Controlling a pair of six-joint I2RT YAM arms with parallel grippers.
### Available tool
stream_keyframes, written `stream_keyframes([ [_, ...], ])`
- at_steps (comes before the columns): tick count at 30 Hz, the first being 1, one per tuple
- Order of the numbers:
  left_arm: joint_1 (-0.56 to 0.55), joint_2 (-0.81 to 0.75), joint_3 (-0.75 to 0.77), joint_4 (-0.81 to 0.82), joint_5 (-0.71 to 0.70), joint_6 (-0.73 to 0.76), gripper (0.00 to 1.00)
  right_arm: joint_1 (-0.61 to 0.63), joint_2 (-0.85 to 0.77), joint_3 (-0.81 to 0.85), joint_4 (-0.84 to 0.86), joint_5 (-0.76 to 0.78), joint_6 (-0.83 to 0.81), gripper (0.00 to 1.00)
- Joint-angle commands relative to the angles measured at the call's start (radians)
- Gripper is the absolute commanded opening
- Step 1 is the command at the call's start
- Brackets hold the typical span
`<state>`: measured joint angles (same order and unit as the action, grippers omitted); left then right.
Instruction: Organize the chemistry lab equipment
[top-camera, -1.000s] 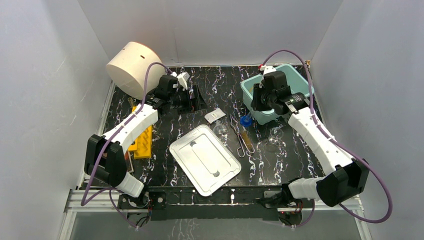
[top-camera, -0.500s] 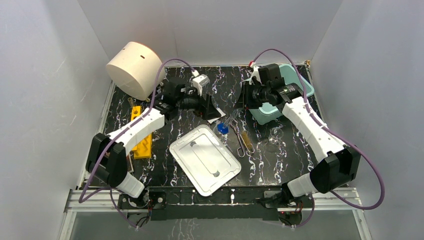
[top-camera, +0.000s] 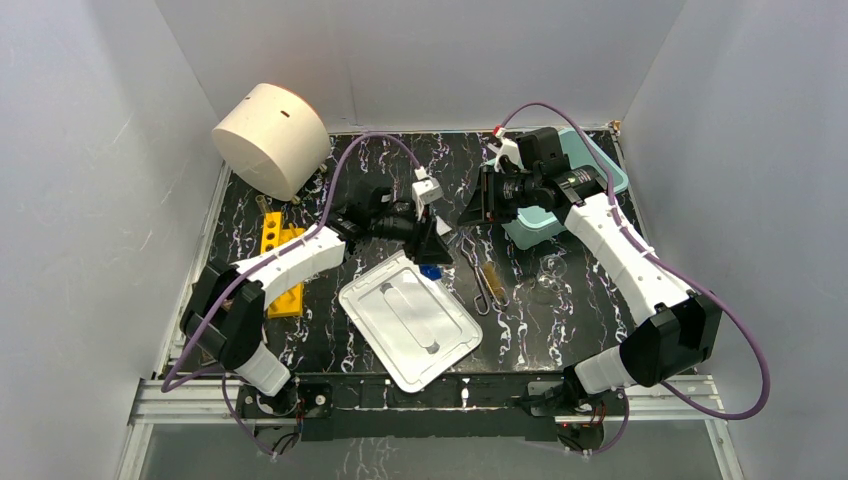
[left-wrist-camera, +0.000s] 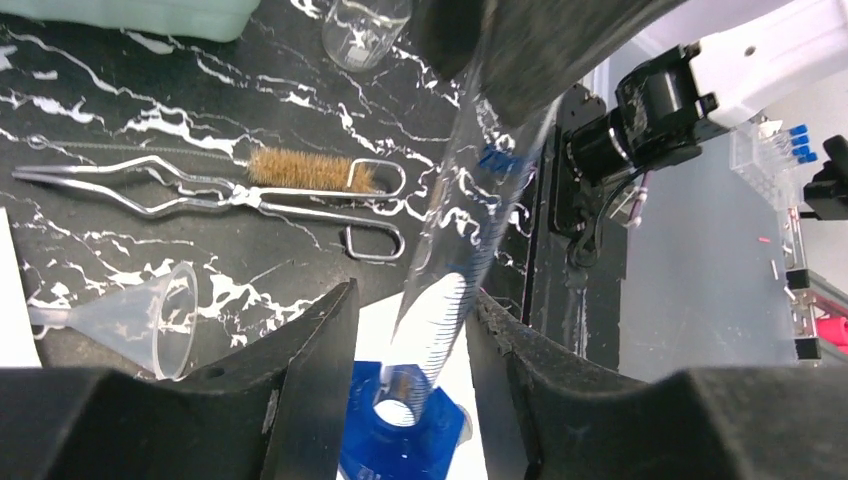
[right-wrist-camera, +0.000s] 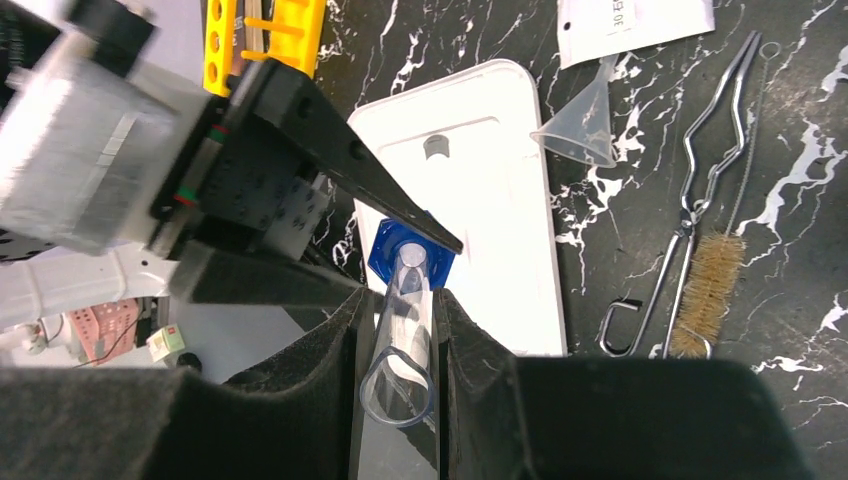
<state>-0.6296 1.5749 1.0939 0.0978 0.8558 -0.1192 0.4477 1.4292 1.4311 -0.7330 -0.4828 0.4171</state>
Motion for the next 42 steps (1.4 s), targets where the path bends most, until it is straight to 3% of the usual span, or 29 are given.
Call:
stream_keyframes([
  [1,0.004,-0.049,-0.038,-0.027,0.005,0.113,0.40,0.004,-0.016,0.036,0.017,-0.073,0.017,0.26],
  [6,0.004,-0.060,-0.042,-0.087,-0.013,0.220,0.33,0.004,-0.005,0.034,0.022,-0.097,0.019,0.27],
  [11,0.003,-0.062,-0.019,-0.133,0.005,0.253,0.01,0.004,-0.002,0.009,0.056,-0.084,0.047,0.33],
  [16,0.004,-0.062,-0.012,-0.072,0.007,0.142,0.00,0.004,-0.039,-0.106,0.199,-0.035,0.121,0.63],
  [23,0.002,-0.074,-0.033,0.082,-0.092,-0.175,0.00,0.014,-0.102,-0.288,0.450,0.054,0.264,0.73],
  [31,0.002,-0.042,-0.012,0.178,-0.084,-0.302,0.00,0.032,-0.049,-0.300,0.498,0.096,0.280,0.65],
  [39,0.002,-0.014,0.022,0.147,-0.122,-0.330,0.00,0.033,-0.083,-0.344,0.570,0.116,0.352,0.37],
  [42,0.002,-0.012,0.027,0.152,-0.139,-0.360,0.11,0.033,-0.088,-0.338,0.580,0.119,0.363,0.30],
])
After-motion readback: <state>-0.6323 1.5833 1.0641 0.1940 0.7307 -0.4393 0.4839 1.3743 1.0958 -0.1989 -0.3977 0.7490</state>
